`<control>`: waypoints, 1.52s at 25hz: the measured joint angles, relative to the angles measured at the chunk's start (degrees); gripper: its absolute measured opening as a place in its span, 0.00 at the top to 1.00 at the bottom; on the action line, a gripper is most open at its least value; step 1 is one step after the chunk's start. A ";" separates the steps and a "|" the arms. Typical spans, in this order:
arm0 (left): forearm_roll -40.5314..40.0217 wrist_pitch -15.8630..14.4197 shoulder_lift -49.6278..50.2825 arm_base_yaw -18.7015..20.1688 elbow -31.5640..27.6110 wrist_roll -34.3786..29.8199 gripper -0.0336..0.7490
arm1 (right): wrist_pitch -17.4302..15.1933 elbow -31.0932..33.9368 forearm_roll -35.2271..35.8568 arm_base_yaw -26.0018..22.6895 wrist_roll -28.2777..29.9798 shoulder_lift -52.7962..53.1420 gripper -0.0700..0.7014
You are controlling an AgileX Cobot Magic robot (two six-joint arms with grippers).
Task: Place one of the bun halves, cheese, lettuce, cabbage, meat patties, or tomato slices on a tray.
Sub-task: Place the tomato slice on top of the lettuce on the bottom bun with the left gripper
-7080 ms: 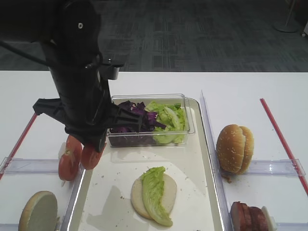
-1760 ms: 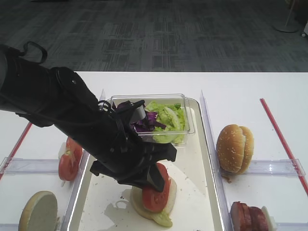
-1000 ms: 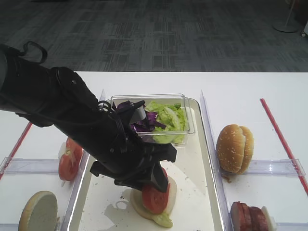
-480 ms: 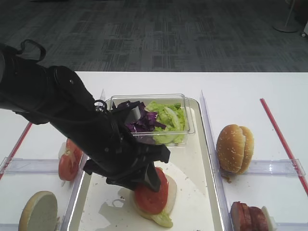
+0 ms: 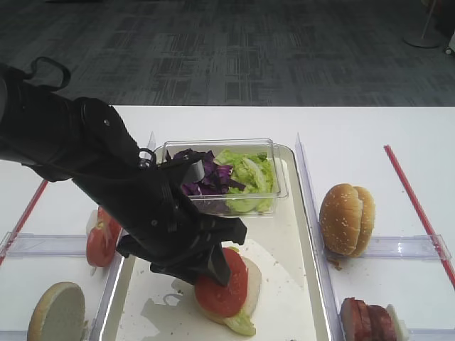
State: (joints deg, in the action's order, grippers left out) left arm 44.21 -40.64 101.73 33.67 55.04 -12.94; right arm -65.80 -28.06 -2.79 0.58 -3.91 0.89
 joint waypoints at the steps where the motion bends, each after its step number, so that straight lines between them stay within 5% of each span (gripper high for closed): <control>1: -0.50 0.00 0.00 0.00 0.12 0.54 0.65 | 0.00 0.00 0.00 0.00 0.00 0.00 0.66; 38: -17.23 -4.46 -1.97 -0.12 5.57 12.94 0.65 | 0.00 0.00 0.00 0.00 0.00 0.00 0.66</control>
State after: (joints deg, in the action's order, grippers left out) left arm 26.98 -45.09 99.76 33.54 60.61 0.00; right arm -65.80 -28.06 -2.79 0.58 -3.91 0.89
